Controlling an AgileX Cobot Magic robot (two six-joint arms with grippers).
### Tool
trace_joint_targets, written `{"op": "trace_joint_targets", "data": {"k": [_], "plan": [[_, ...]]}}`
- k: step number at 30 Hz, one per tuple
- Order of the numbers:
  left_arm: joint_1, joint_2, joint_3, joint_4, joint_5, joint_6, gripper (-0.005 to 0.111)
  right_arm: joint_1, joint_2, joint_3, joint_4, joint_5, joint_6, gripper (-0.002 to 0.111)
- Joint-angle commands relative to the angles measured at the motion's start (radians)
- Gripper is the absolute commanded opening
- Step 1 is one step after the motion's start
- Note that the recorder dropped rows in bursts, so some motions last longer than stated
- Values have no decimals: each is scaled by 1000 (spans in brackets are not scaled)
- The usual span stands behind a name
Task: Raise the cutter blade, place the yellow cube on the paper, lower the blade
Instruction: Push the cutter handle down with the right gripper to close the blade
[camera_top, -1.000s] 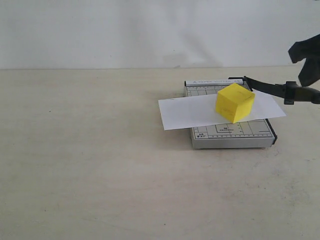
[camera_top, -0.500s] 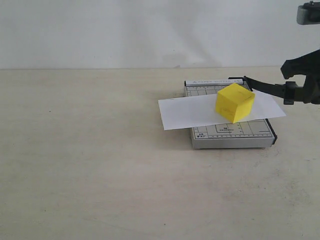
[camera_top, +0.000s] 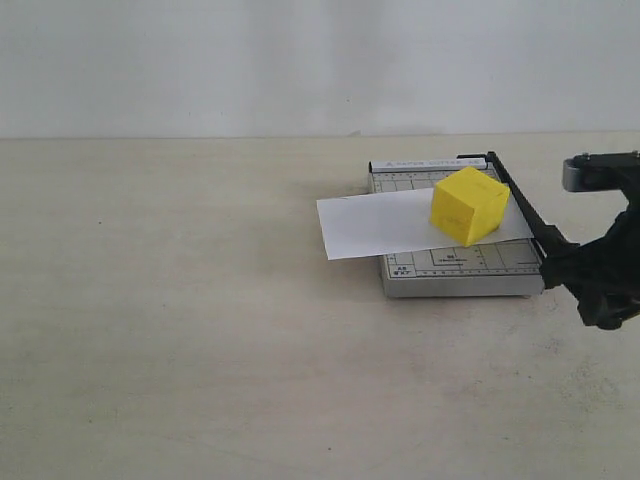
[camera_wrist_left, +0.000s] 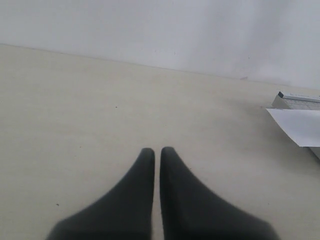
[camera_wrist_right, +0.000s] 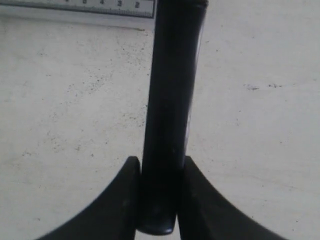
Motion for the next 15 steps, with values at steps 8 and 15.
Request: {"op": "trace_joint_targets", "data": {"k": [8,15], "plan": [[3,-2,3,-10,-9,-8,4,10,20,26,78,68,-34,31],[3,-2,3,76,-9,-8,4,10,20,26,76,-18,-34,46]]}}
